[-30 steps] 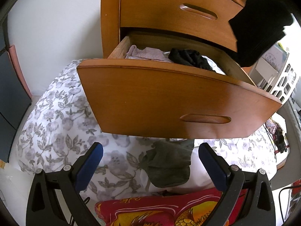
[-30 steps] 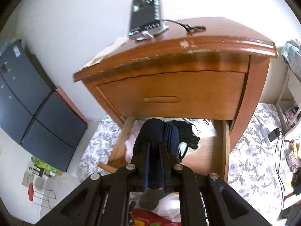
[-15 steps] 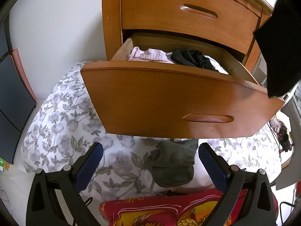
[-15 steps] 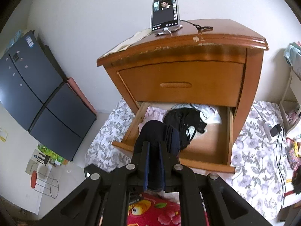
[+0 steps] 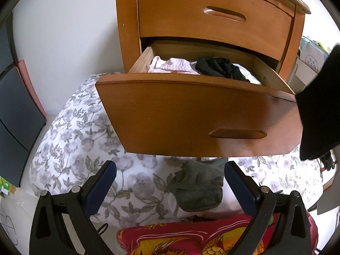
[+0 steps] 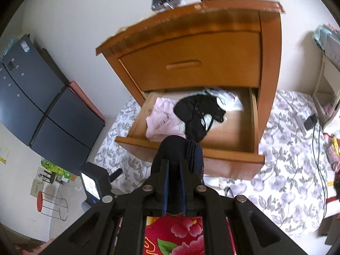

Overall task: Organize soft objects
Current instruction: 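Carry the navy cap down toward the bed with the right tool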

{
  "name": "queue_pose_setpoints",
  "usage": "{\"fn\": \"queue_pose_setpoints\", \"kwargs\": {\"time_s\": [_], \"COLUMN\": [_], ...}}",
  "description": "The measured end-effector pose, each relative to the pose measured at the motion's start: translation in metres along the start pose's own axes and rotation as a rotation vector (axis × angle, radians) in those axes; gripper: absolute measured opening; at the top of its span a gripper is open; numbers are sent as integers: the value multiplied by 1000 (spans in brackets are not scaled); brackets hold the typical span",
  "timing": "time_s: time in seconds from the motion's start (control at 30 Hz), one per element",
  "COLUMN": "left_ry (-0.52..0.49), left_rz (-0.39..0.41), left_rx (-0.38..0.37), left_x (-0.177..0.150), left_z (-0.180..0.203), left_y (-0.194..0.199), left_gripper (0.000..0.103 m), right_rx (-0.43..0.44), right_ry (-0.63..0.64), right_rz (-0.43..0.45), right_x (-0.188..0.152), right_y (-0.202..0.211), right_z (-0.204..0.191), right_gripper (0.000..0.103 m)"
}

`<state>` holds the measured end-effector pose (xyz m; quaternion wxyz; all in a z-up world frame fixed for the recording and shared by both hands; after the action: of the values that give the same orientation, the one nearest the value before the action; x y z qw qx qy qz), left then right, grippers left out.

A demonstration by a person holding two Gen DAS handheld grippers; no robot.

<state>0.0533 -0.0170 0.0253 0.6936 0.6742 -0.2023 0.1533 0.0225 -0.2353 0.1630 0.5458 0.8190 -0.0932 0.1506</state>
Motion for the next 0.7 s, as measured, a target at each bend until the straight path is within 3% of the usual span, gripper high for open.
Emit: {"fn": "queue_pose_setpoints", "kwargs": {"time_s": [0.23,0.7], "left_ry": [-4,-2], "left_rz": [2,-1], "left_rx": [9,4], "left_x": [-1,-1], "left_z": [1,1], "left_y": [1,0], "left_gripper": [101,101], "right_rx": [-16,-77], "right_ry": [-31,-99], "right_rz": [-35,-179], "right_x": [-11,-25], "right_y": [-26,-121], "right_z": [14,35], "right_gripper": [10,11]}}
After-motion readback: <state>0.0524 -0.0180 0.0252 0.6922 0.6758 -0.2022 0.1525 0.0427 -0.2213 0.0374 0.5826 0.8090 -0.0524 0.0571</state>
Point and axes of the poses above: each gripper's, at about its wrist camera, not at the fingertips, and y roughly against the way its jaws point, z to its right, x to its top, the point moved 1 cm from there along -y, roughly the way its jaws point, and after that the axes turned 9 degrees about -z, right-handed, at the moved point
